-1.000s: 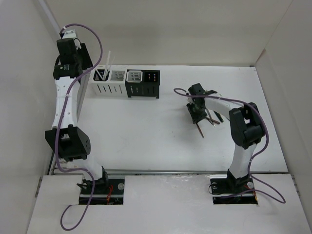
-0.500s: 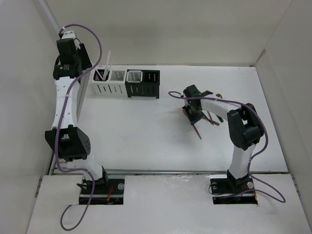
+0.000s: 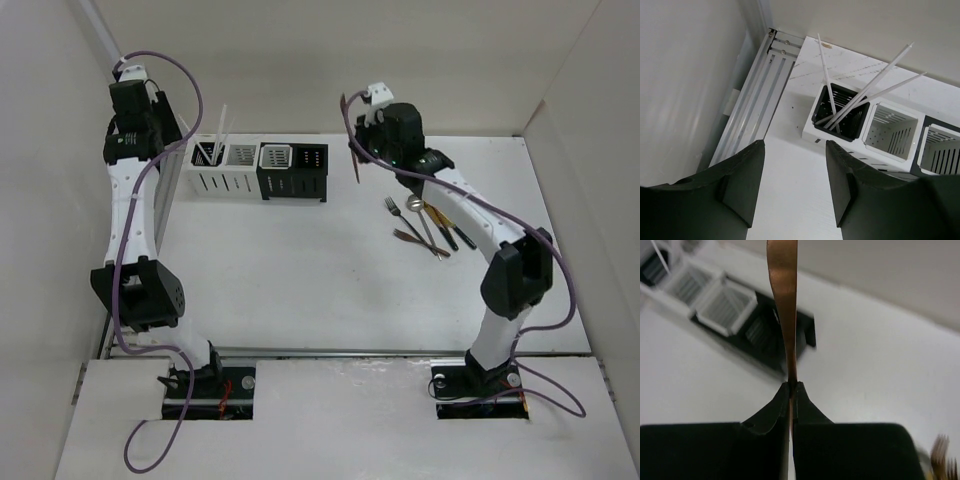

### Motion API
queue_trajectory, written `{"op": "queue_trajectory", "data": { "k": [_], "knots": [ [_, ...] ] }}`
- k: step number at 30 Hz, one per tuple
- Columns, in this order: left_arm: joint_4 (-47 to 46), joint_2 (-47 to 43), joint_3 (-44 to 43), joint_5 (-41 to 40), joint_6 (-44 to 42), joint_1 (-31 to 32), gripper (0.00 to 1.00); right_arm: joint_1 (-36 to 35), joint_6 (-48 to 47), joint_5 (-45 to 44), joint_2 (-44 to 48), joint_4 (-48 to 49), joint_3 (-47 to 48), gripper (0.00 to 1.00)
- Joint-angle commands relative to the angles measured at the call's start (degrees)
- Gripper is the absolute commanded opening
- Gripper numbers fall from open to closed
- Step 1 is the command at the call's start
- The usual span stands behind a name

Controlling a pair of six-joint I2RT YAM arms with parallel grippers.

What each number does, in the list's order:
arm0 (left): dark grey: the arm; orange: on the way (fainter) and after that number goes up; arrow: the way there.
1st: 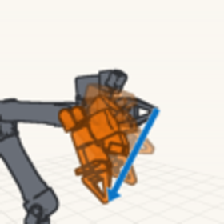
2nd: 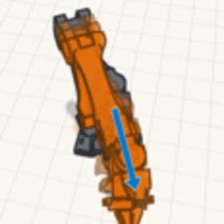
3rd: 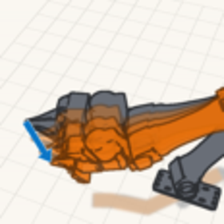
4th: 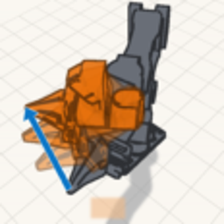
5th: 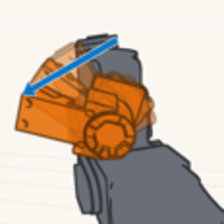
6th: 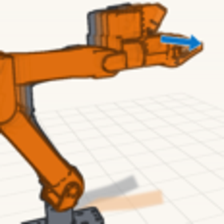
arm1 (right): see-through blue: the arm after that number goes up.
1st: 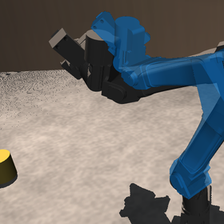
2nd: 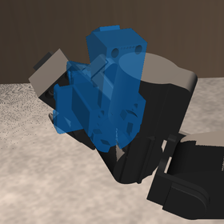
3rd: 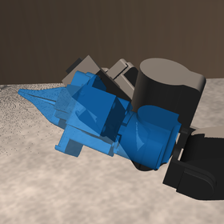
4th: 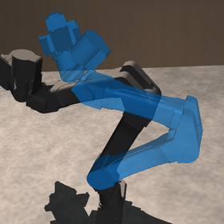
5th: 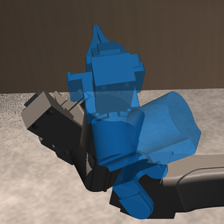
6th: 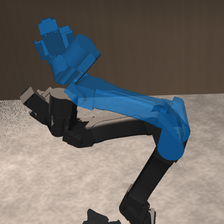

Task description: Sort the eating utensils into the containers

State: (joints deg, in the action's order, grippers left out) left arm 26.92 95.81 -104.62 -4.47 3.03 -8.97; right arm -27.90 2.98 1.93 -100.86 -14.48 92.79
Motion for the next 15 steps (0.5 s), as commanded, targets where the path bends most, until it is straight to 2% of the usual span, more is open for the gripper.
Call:
{"op": "queue_trajectory", "data": {
  "k": [1, 6, 10, 15],
  "knots": [
    [-0.5, -3.3, -2.2, -0.5, -0.2, -1.0, 0.49, -1.9, 1.4, 2.8, -6.9, 15.8, 9.5, 0.0],
    [-0.5, -1.6, -2.2, 0.7, 1.1, -3.2, 0.49, -3.1, 3.7, 2.8, -17.5, 30.3, 21.3, 0.0],
    [-0.5, 0.5, -2.7, 3.2, 1.8, -5.4, 0.49, -3.7, 6.0, 1.6, -25.3, 42.8, 23.5, 0.0],
    [-0.5, 2.3, -2.7, 5.6, 2.3, -8.3, 0.49, -4.7, 6.6, 1.8, -30.2, 45.8, 25.4, 0.0]
  ]
}}
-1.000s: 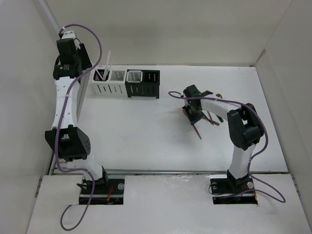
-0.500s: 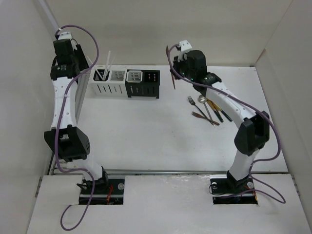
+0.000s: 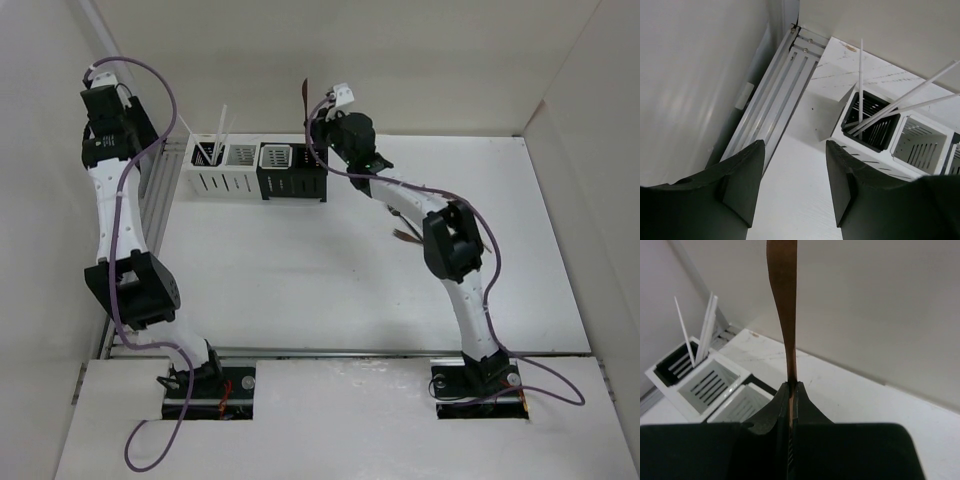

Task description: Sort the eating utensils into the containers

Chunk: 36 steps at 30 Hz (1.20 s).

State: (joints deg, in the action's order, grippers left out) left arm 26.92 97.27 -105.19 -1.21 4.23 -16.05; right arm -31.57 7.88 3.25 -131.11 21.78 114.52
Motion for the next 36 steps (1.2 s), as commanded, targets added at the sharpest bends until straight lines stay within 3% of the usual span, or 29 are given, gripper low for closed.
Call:
{"op": "queue_trajectory", "data": {
  "k": [1, 5, 9, 11, 12, 16, 21, 23, 25, 26, 29, 30, 33, 36],
  "knots": [
    [-0.5, 0.8, -2.1, 2.4, 1.1, -1.3, 0.49, -1.6, 1.7, 0.5, 0.1, 9.5, 1.0, 0.0],
    [-0.5, 0.8, -1.5, 2.4, 1.1, -1.3, 0.49, -1.7, 1.7, -2.9, 1.5, 12.5, -7.5, 0.0],
    [-0.5, 0.8, -1.5, 3.1, 1.1, -1.3, 0.49, -1.7, 1.7, -0.4, 2.7, 13.1, -11.4, 0.0],
    [-0.5, 0.8, -1.5, 3.1, 1.1, -1.3, 0.49, -1.7, 1.1, 1.0, 4.1, 12.6, -14.1, 0.15],
    [-0.5, 0.3, -1.0, 3.1, 1.1, -1.3, 0.49, -1.7, 1.1, 1.0, 6.0, 11.8, -15.0, 0.33],
    [-0.5, -1.6, -0.2, 3.1, 1.1, -1.3, 0.49, -1.1, -1.6, 1.6, 11.8, 5.5, -18.0, 0.68],
    [-1.1, -3.3, 1.0, 2.5, 1.1, -1.3, 0.49, 2.0, -6.0, 3.6, 23.8, -9.8, -20.9, 0.84],
    [-1.1, -3.8, 1.0, 2.5, 1.1, -1.3, 0.49, 6.4, -8.3, 3.6, 29.2, -21.6, -21.8, 0.92],
    [-1.1, -3.8, 1.7, 2.5, 1.1, -1.3, 0.49, 13.0, -12.4, 4.3, 30.8, -31.1, -21.1, 0.92],
    [-1.1, -3.8, 1.7, 2.5, 1.1, -1.3, 0.49, 15.3, -13.8, 2.5, 30.8, -41.7, -20.0, 0.89],
    [-1.1, -3.8, 2.2, 2.5, 1.1, -1.3, 0.49, 24.0, -16.1, -5.1, 26.5, -59.0, -14.3, 0.67],
    [-1.1, -3.2, 2.2, 3.1, 1.1, -1.3, 0.49, 26.1, -16.8, -5.9, 22.9, -62.4, -12.6, 0.55],
    [-1.1, -2.4, 1.6, 3.7, 1.1, -1.3, 0.49, 32.5, -18.6, -5.9, 17.7, -69.0, -9.5, 0.4],
    [-1.1, -1.8, 1.6, 4.4, 1.1, -1.3, 0.5, 35.2, -19.9, -6.2, 14.4, -69.1, -10.1, 0.41]
  ]
}}
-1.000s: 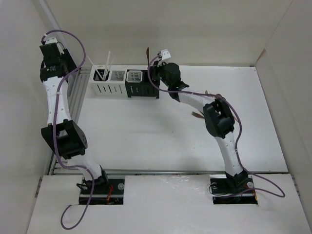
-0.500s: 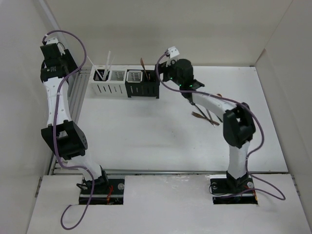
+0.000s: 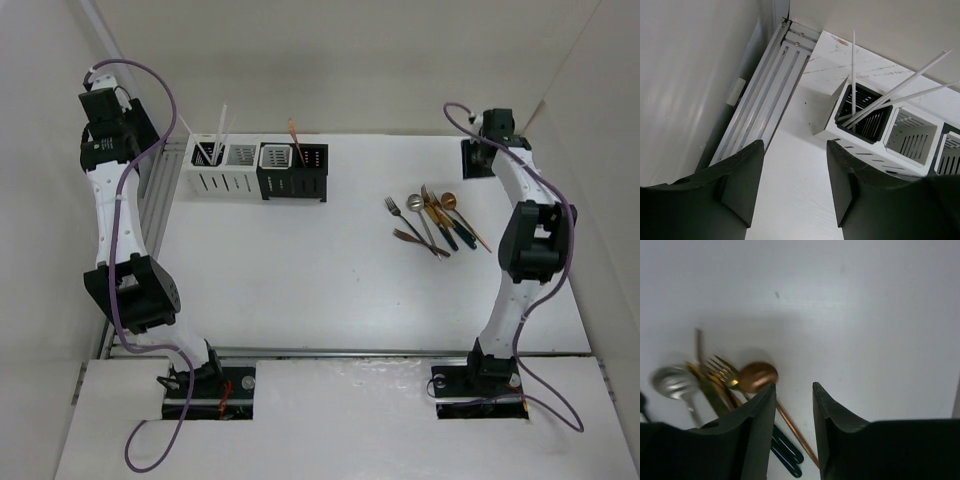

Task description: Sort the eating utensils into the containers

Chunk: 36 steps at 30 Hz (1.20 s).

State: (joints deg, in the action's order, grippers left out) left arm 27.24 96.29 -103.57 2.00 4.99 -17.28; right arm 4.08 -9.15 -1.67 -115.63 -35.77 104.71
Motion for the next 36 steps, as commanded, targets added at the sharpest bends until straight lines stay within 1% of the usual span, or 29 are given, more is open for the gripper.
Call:
{"op": "queue_trajectory", "data": {
  "k": [1, 6, 16, 21, 25, 26, 28, 29, 32, 36],
  "knots": [
    [-1.4, -0.8, -0.1, 1.2, 0.4, 0.0, 0.5, 0.3, -3.4, -3.0, -1.6, -11.5, -0.3, 0.43],
    [-1.4, 0.3, -0.1, 1.2, 0.4, 0.0, 0.5, 0.3, -5.9, -3.7, -4.4, -11.0, -2.5, 0.44],
    [-1.4, 0.3, 0.5, 0.1, -0.2, 0.0, 0.5, 0.3, -6.4, -3.2, -7.6, -11.0, -6.3, 0.44],
    [-1.4, 0.3, 0.5, -0.4, -0.2, 0.0, 0.5, 0.3, -6.4, -3.2, -10.0, -11.5, -6.4, 0.46],
    [-1.4, 0.3, 0.5, -0.9, -0.2, 0.0, 0.5, 0.3, -6.9, -3.2, -12.9, -13.4, -2.8, 0.47],
    [-1.4, 0.3, 0.5, -0.9, -0.7, 0.0, 0.5, 0.3, -7.7, -3.2, -12.9, -13.4, -2.3, 0.44],
    [-1.4, 0.3, 1.0, -1.5, -0.7, 0.0, 0.5, 0.3, -8.3, -3.2, -13.6, -14.9, -0.8, 0.32],
    [-1.4, -0.2, 1.0, -1.5, -0.7, 0.0, 0.5, 0.3, -8.3, -3.2, -14.3, -15.5, -0.3, 0.21],
    [-1.4, -0.2, 1.0, -2.0, -0.7, 0.0, 0.5, 0.3, -8.9, -3.2, -15.0, -16.0, 0.2, 0.0],
    [-1.4, -0.8, 1.0, -2.0, -0.7, 0.0, 0.5, 0.3, -9.4, -4.2, -13.7, -14.4, -1.2, 0.0]
  ]
}}
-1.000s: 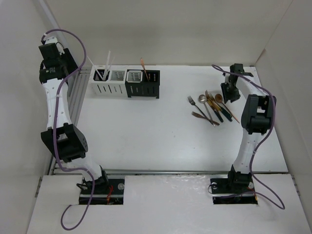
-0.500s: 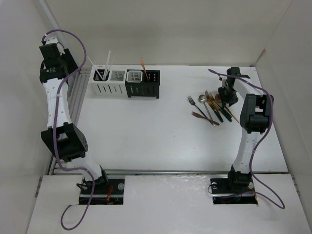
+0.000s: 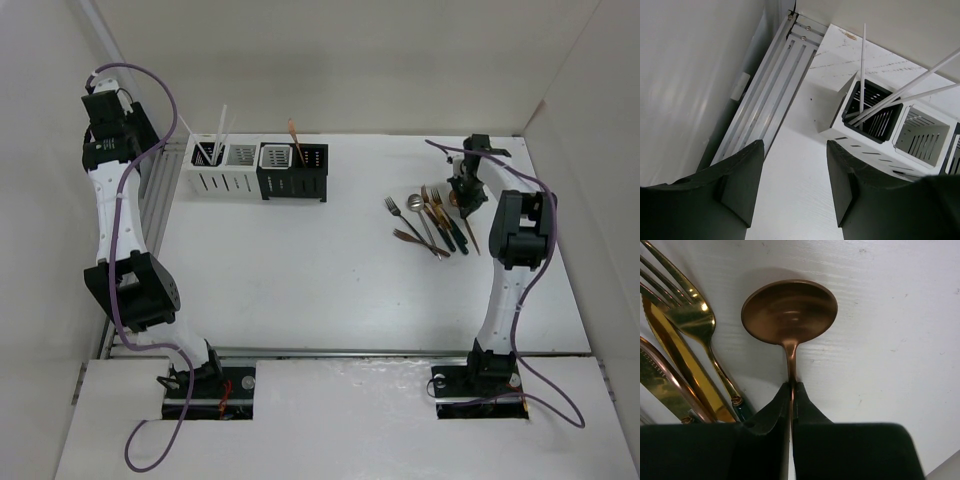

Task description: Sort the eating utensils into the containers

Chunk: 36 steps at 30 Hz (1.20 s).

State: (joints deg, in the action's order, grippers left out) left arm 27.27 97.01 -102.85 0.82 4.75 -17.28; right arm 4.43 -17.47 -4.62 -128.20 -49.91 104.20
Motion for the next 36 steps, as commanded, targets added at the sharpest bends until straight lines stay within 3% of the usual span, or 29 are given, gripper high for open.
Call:
{"op": "queue_trajectory", "data": {
  "k": [1, 9, 12, 16, 17, 20, 27, 31, 36],
  "knots": [
    [-1.4, -1.5, 0.3, -0.8, -0.4, 0.0, 0.5, 0.0, -1.1, -2.0, -0.2, 0.4, -0.7, 0.0],
    [-2.0, -1.5, 0.8, -0.8, -1.0, 0.0, 0.5, -3.0, 3.8, -5.2, 14.6, 6.7, 1.9, 0.0],
    [-2.0, -1.5, 0.8, -0.8, -1.0, 0.0, 0.5, -8.2, 7.2, -4.5, 23.1, 17.9, 0.9, 0.0],
    [-2.0, -0.9, 0.8, -0.8, -1.0, 0.0, 0.5, -23.7, 7.2, -3.6, 28.0, 40.8, -5.1, 0.0],
    [-2.0, -0.4, 0.8, -0.8, -1.0, 0.0, 0.5, -25.9, 7.2, -2.6, 28.0, 50.3, -5.2, 0.0],
    [-2.5, -0.4, 0.8, -0.8, -1.0, 0.0, 0.5, -32.5, 11.1, 4.0, 23.5, 66.4, -2.4, 0.0],
    [-2.5, 0.1, 1.4, -0.8, -1.0, 0.0, 0.5, -41.8, 14.2, 10.5, 1.4, 83.6, 17.9, 0.0],
    [-2.5, 0.6, 1.4, 0.3, -1.0, 0.0, 0.5, -43.3, 15.4, 9.1, -7.7, 91.3, 21.4, 0.0],
    [-2.5, 1.2, 1.4, 0.9, -0.4, 0.0, 0.5, -43.9, 16.6, 7.8, -12.9, 93.4, 22.8, 0.0]
  ]
}}
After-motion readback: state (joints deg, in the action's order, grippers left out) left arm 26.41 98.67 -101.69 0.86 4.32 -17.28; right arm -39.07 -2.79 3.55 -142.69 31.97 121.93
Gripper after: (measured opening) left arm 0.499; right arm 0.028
